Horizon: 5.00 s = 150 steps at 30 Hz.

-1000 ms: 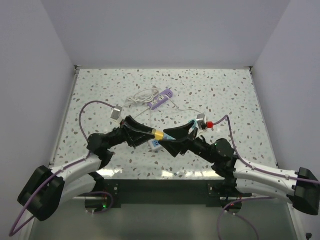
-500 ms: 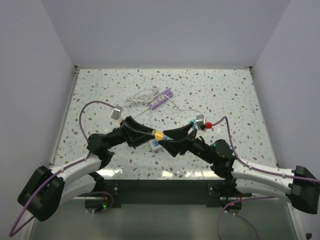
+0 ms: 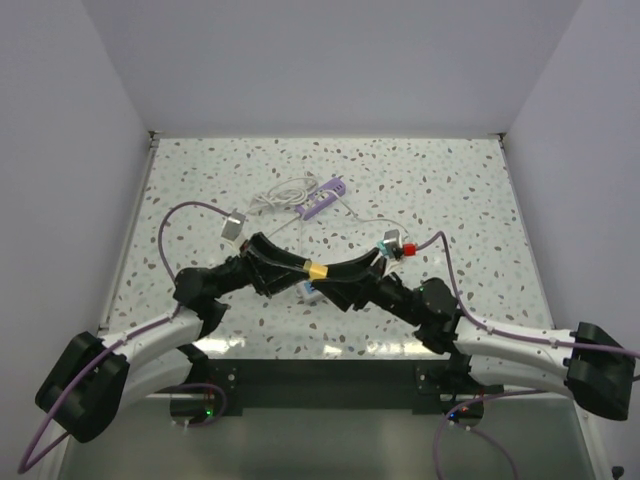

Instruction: Insert the plug

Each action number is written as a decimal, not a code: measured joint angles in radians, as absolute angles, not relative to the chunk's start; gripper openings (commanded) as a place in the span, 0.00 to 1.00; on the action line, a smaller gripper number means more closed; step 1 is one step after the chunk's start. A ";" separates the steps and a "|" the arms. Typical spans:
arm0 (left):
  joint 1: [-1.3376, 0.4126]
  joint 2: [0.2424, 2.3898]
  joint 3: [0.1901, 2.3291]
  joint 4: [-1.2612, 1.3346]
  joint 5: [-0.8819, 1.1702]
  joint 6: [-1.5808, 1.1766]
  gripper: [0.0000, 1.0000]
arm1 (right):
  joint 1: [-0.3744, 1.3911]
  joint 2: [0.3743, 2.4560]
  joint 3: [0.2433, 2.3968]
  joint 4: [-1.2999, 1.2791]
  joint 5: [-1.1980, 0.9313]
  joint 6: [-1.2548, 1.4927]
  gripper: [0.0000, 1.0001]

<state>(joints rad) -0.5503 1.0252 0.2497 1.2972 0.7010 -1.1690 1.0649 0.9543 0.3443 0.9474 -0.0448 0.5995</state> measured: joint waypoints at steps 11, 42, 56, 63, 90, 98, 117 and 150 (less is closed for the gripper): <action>-0.558 1.061 0.250 1.314 0.728 -1.170 0.64 | 1.068 0.913 0.318 0.931 -0.033 0.571 0.00; -0.561 0.852 0.098 1.006 0.386 -0.397 0.90 | 1.011 1.039 0.870 -0.368 0.382 0.312 0.00; -0.694 0.959 0.128 0.837 0.259 -0.186 0.90 | 0.863 1.332 0.988 -0.503 0.213 0.239 0.00; -0.705 0.999 0.145 0.831 0.231 -0.143 0.90 | 0.807 1.457 1.020 -0.503 0.140 0.196 0.00; -0.716 1.044 0.160 0.828 0.212 -0.111 0.88 | 0.711 1.585 1.126 -0.574 0.094 0.109 0.00; -0.717 1.045 0.161 0.828 0.212 -0.110 0.88 | 0.711 1.645 1.205 -0.632 0.103 0.104 0.00; -0.723 1.054 0.162 0.828 0.205 -0.107 0.87 | 0.713 1.657 1.223 -0.689 0.124 0.105 0.00; -0.728 1.052 0.162 0.826 0.205 -0.107 0.86 | 0.725 1.684 1.215 -0.630 0.147 0.111 0.00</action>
<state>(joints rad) -0.7277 1.0523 0.1616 0.8257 0.2047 -0.1070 0.7246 1.6844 1.2152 -0.6300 0.1471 0.1112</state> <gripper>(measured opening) 0.867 0.491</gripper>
